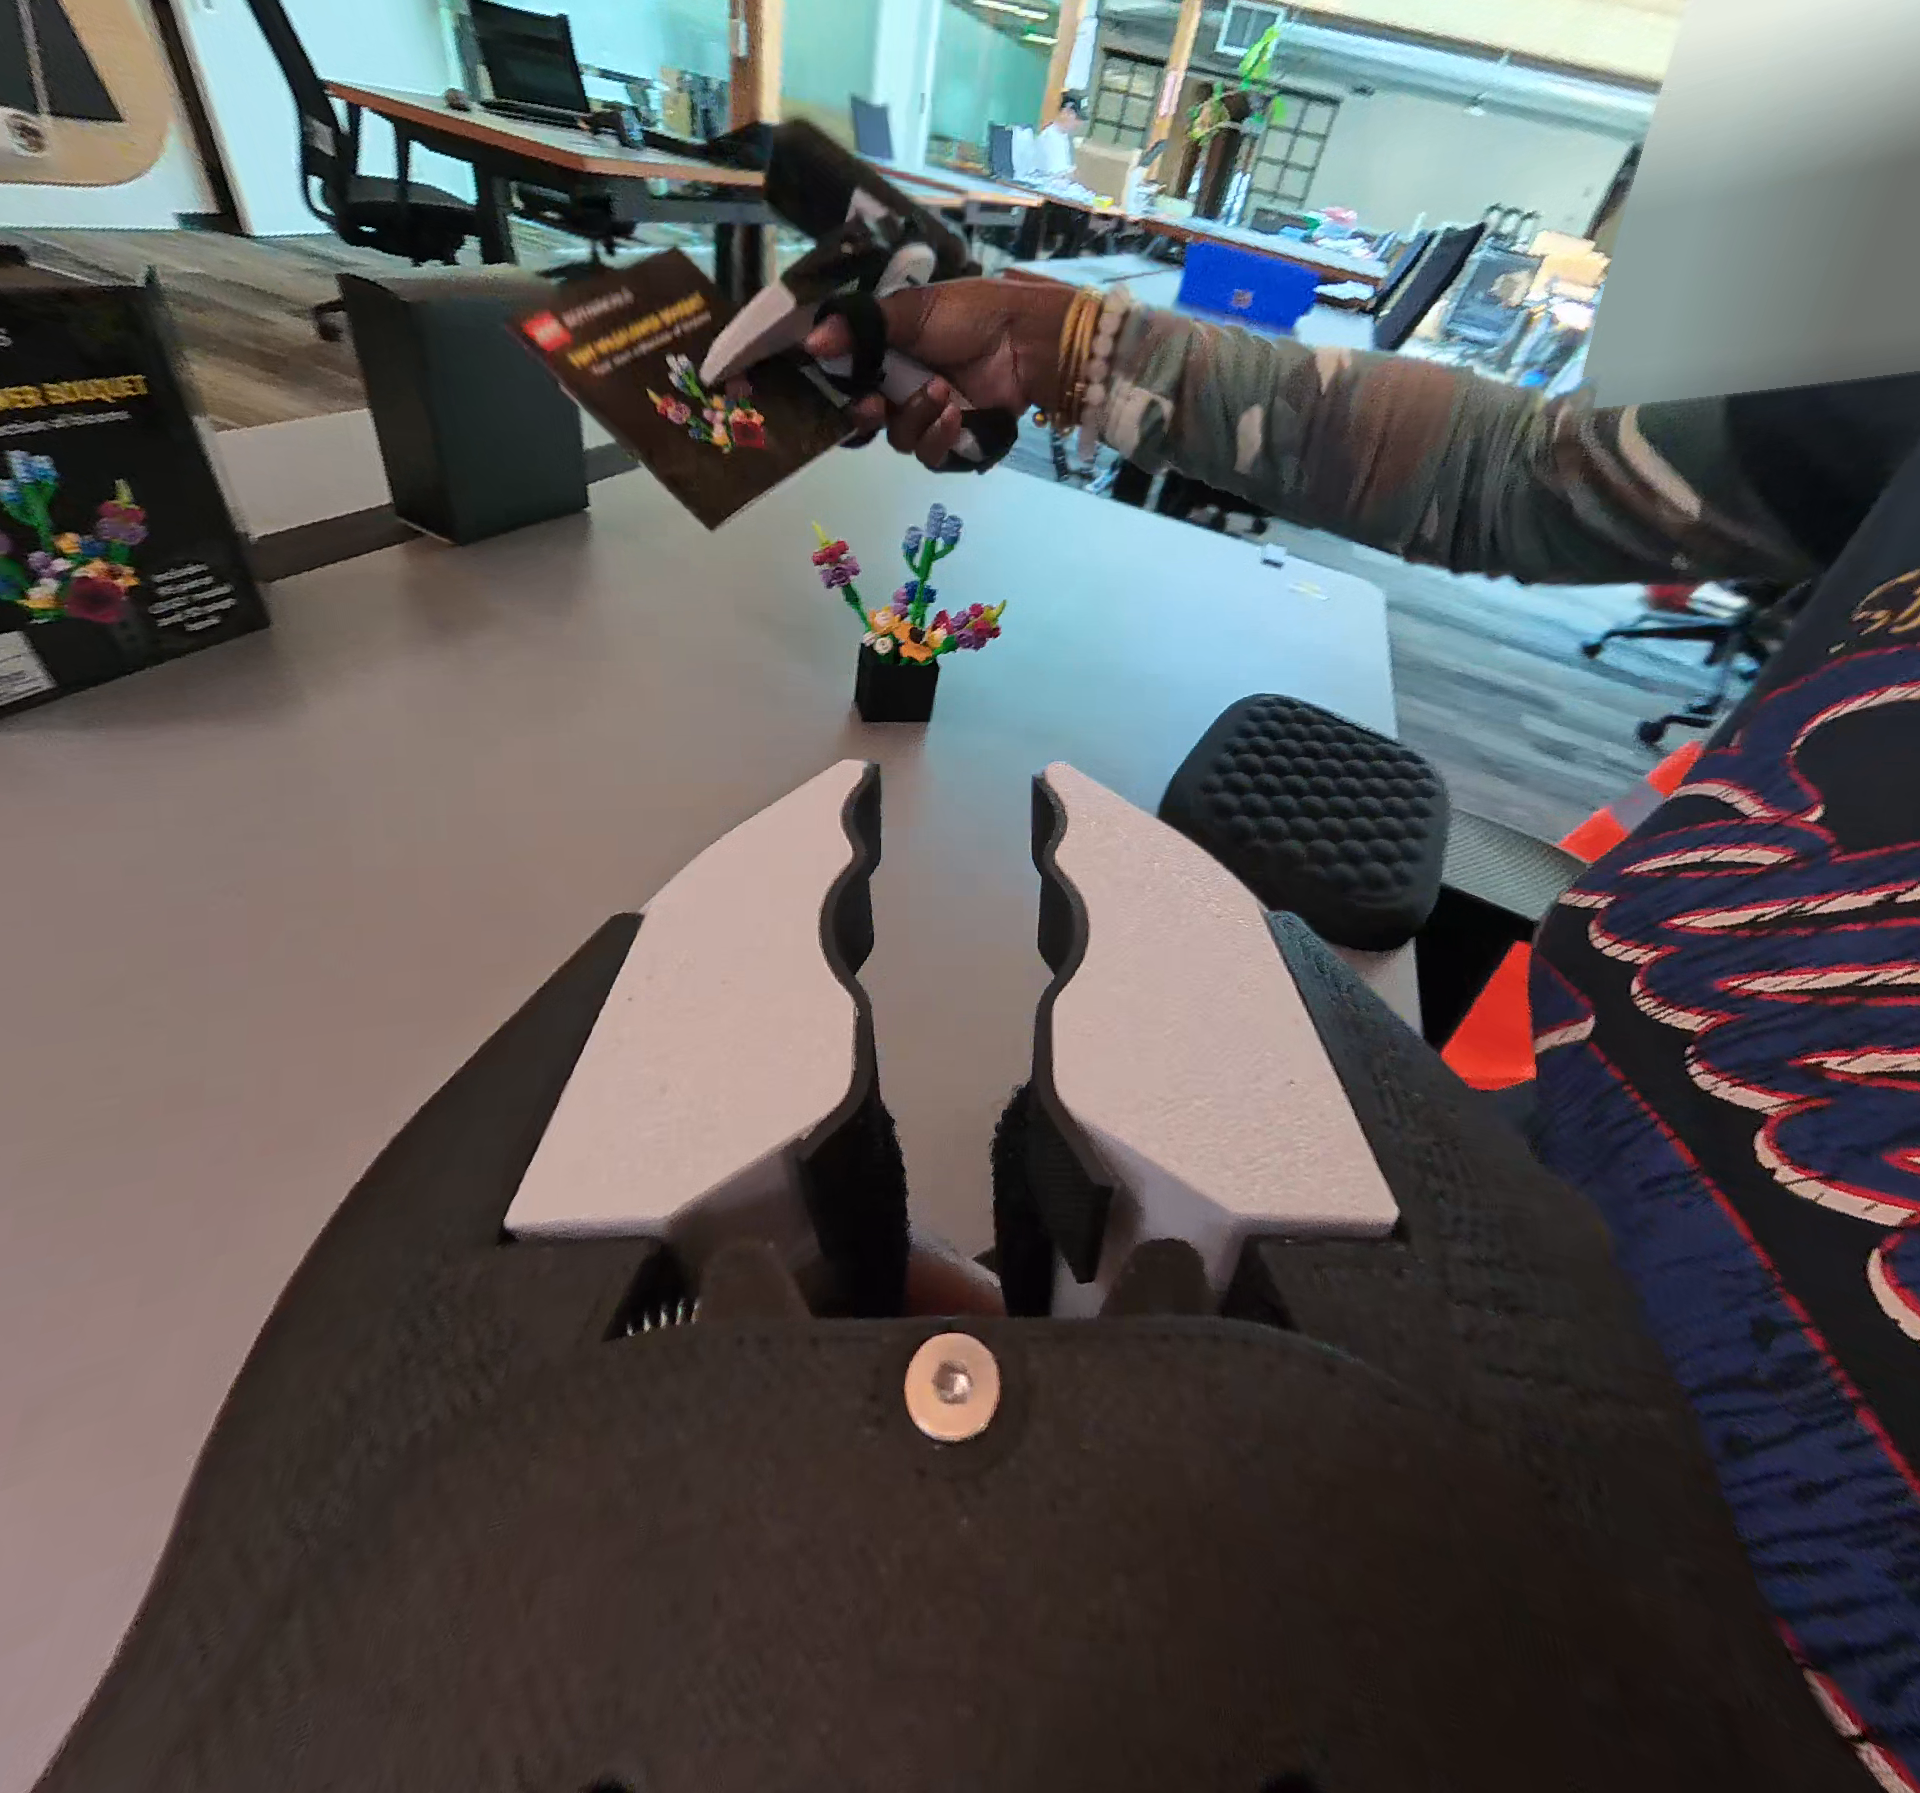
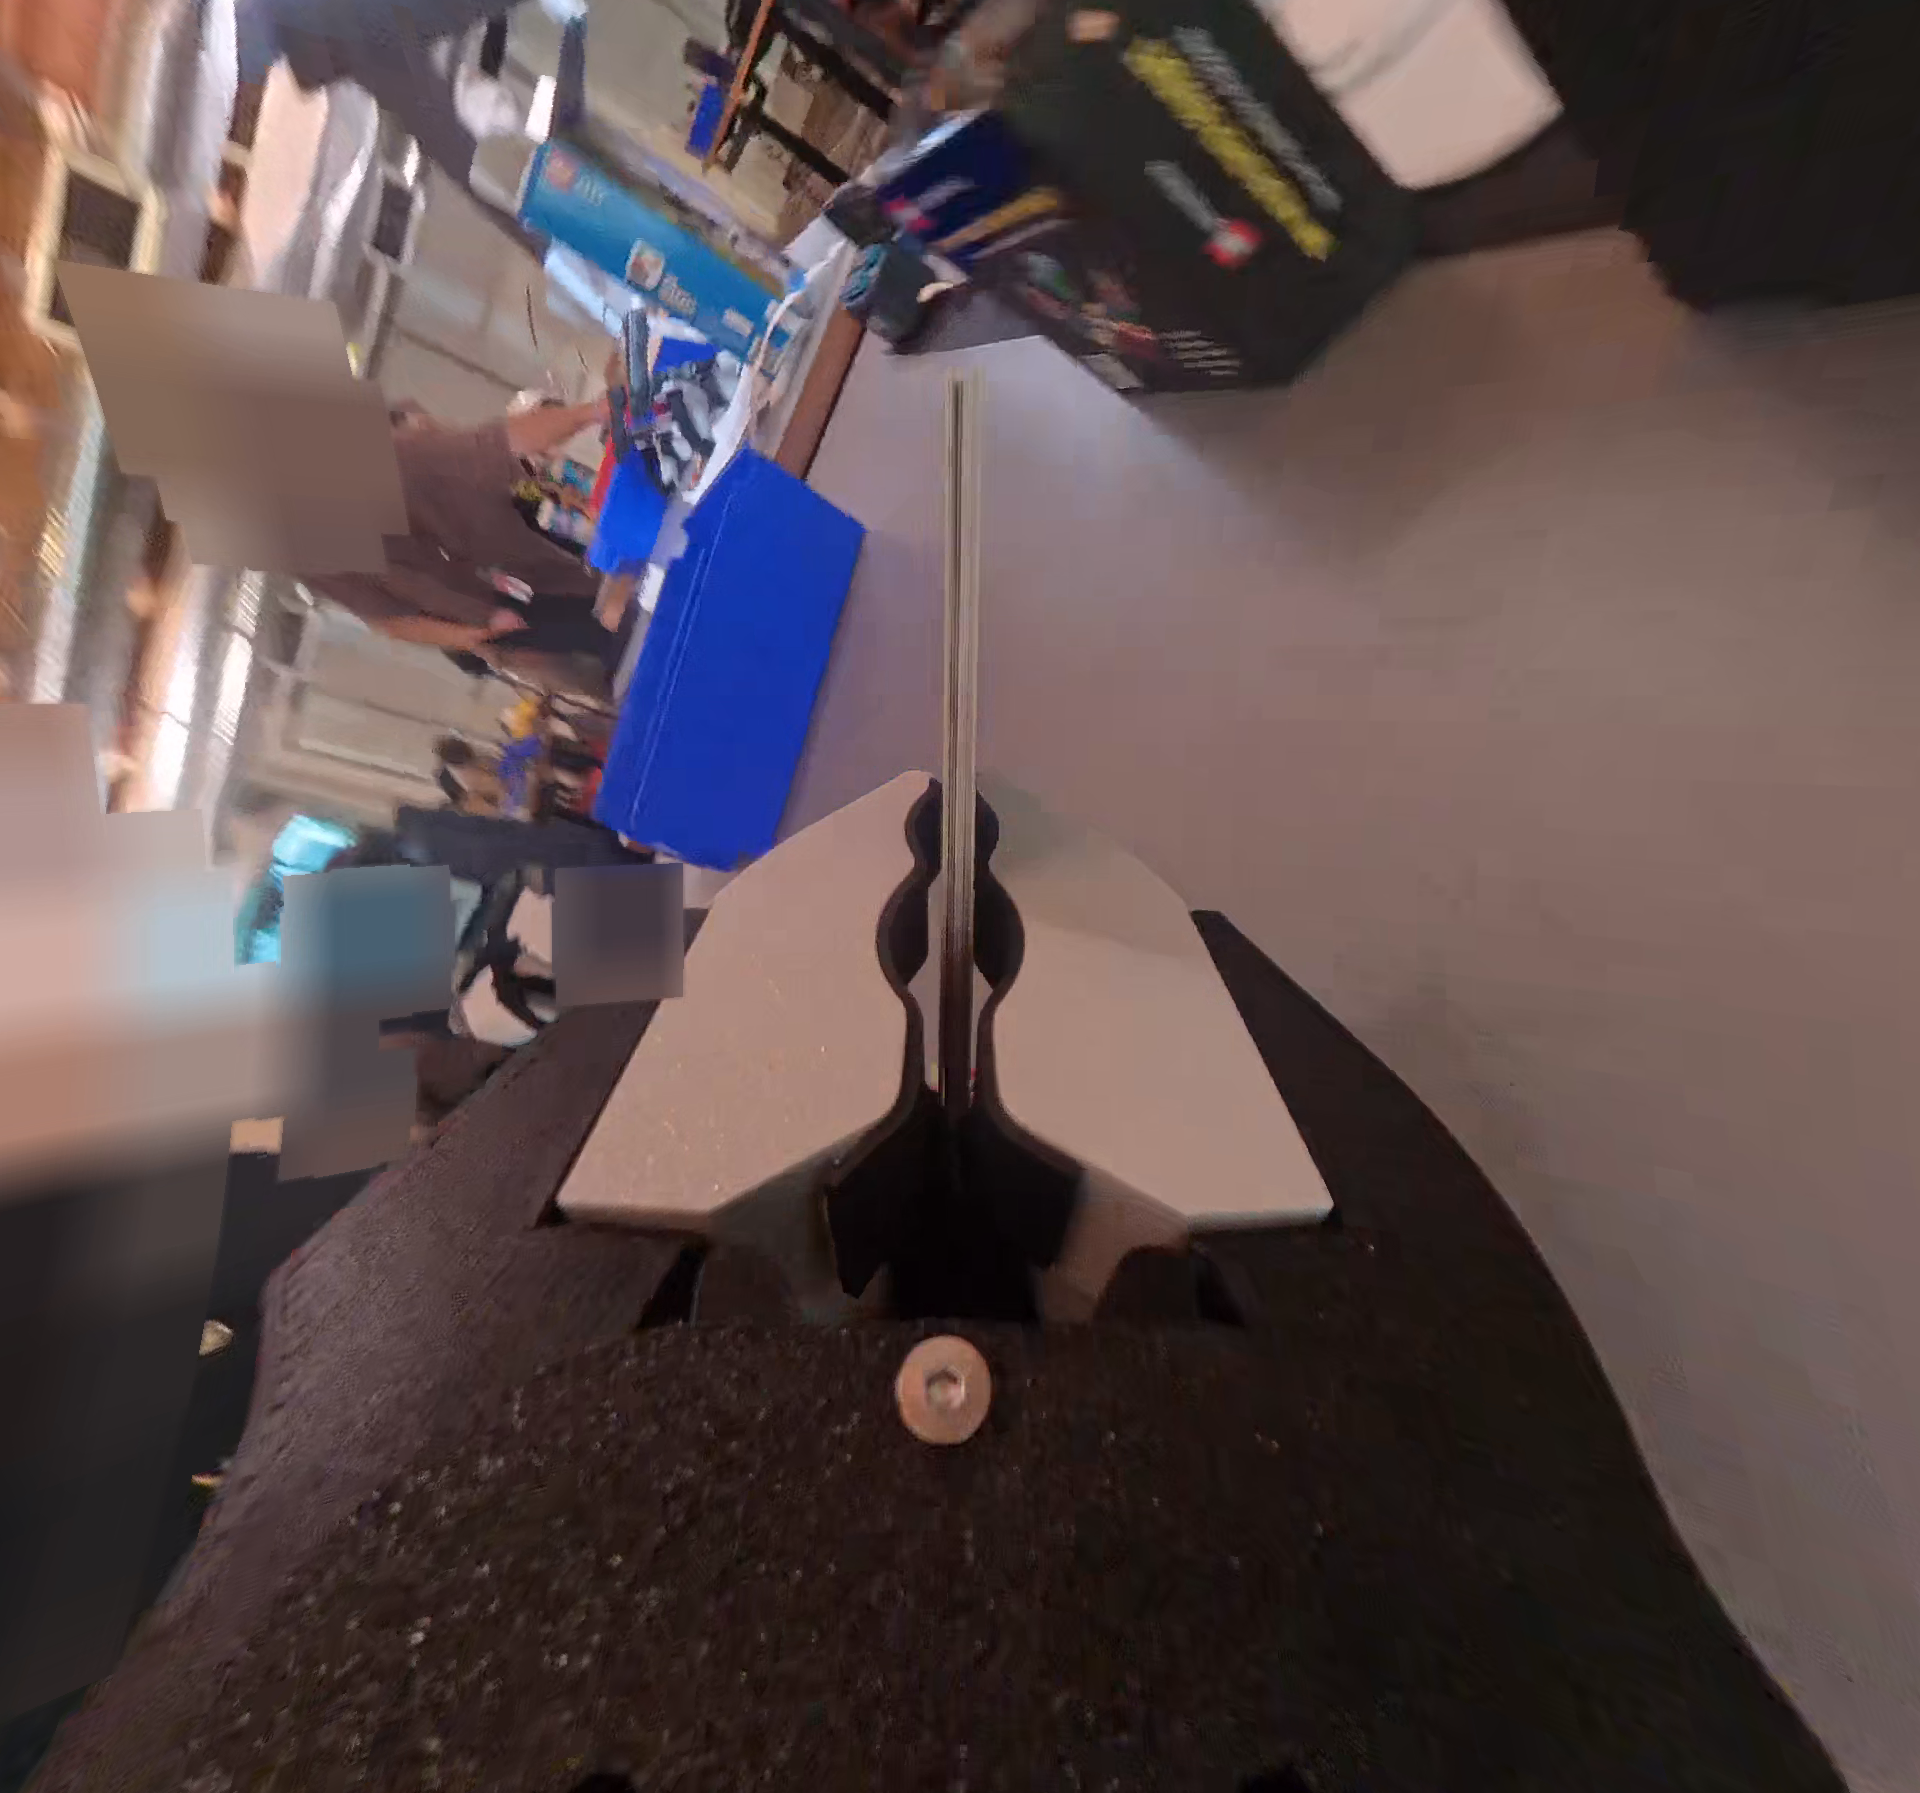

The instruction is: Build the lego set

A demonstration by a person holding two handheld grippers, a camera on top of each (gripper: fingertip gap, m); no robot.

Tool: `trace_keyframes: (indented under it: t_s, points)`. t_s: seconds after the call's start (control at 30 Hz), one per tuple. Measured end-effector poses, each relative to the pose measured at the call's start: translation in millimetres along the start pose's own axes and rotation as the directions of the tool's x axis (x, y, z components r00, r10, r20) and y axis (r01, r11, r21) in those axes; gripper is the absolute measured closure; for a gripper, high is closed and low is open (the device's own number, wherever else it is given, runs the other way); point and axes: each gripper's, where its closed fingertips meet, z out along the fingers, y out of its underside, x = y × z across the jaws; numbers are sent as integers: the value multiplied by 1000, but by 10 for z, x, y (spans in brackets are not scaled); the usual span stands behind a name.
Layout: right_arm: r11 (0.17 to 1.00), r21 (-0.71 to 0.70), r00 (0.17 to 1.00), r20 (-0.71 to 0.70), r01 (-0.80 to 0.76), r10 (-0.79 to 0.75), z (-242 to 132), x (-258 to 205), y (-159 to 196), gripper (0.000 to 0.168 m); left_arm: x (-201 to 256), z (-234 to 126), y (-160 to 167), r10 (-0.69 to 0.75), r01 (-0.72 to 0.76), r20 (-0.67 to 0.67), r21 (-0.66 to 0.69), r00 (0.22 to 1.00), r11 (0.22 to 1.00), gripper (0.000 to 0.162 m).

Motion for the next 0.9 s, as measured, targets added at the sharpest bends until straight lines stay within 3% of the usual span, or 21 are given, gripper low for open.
trace_keyframes:
  t_s: [0.1,0.27,0.4,0.57,0.9]
  points:
    - [989,22,989,-21,-149,149,4,486,-93,165,-18,-82,20,53,-51,69,-31,996,998,135]
    - [978,-81,972,-155,-190,176,77,888,53,165,-66,-266,62,141,-130,175,-70,974,989,135]
    - [974,-160,951,-288,-161,110,69,1088,149,163,-135,-366,70,126,-116,216,-56,968,992,135]
    - [975,-174,934,-350,-141,73,52,1144,169,160,-211,-429,26,98,-93,241,-33,966,995,135]
    - [973,-232,832,-538,6,-134,-32,1256,179,137,-169,-503,5,115,-103,245,-61,963,993,131]
